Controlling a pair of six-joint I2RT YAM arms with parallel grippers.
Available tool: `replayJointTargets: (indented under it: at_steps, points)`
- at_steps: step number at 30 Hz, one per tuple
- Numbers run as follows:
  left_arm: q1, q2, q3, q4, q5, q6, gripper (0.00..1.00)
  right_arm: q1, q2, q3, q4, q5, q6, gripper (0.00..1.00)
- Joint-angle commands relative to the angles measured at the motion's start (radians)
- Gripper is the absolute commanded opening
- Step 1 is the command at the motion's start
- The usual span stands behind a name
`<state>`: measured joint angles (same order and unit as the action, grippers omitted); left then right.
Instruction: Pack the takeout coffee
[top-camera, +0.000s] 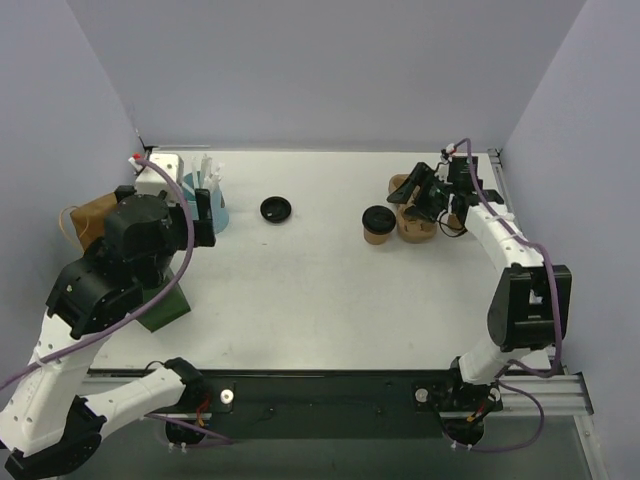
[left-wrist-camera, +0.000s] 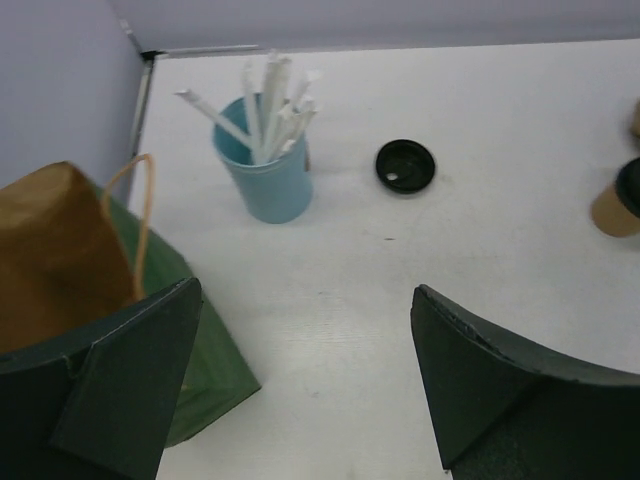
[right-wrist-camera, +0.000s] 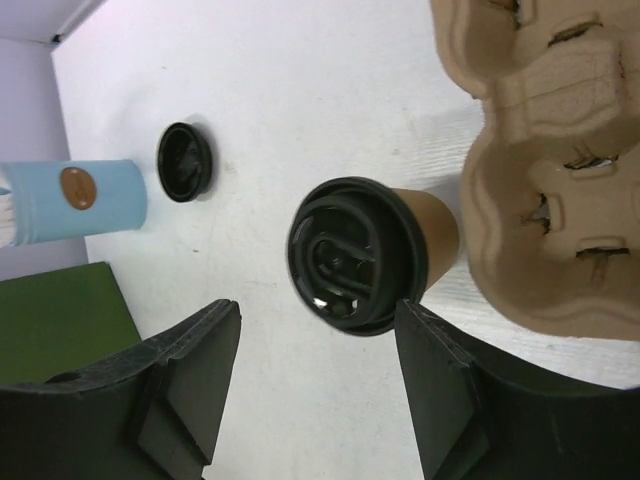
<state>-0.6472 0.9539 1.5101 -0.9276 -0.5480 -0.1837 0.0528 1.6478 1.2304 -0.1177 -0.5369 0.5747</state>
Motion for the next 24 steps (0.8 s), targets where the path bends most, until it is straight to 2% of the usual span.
replayJointTargets:
  at_steps: [1,4,7,10,13,17,24]
  points:
    - [0.024,0.054,0.091,-0.289,-0.323,-0.115,0.94,0.002,-0.160,-0.043,-0.033,-0.029,-0.012,0.64]
    - [0.096,0.088,0.101,-0.339,-0.366,-0.164,0.89,0.019,-0.225,-0.095,-0.037,-0.037,-0.013,0.64]
    - [0.209,0.092,0.056,-0.338,-0.340,-0.165,0.86,0.047,-0.276,-0.123,-0.057,-0.032,-0.035,0.64]
    - [0.270,0.085,-0.005,-0.327,-0.296,-0.165,0.82,0.073,-0.316,-0.146,-0.074,-0.014,-0.047,0.64]
    - [0.271,0.072,-0.056,-0.291,-0.232,-0.146,0.77,0.087,-0.333,-0.151,-0.083,0.002,-0.053,0.64]
    - [0.274,0.082,-0.086,-0.289,-0.228,-0.158,0.69,0.116,-0.339,-0.144,-0.089,0.003,-0.049,0.64]
    - [0.330,0.088,-0.128,-0.277,-0.199,-0.165,0.63,0.130,-0.361,-0.147,-0.099,0.008,-0.055,0.64]
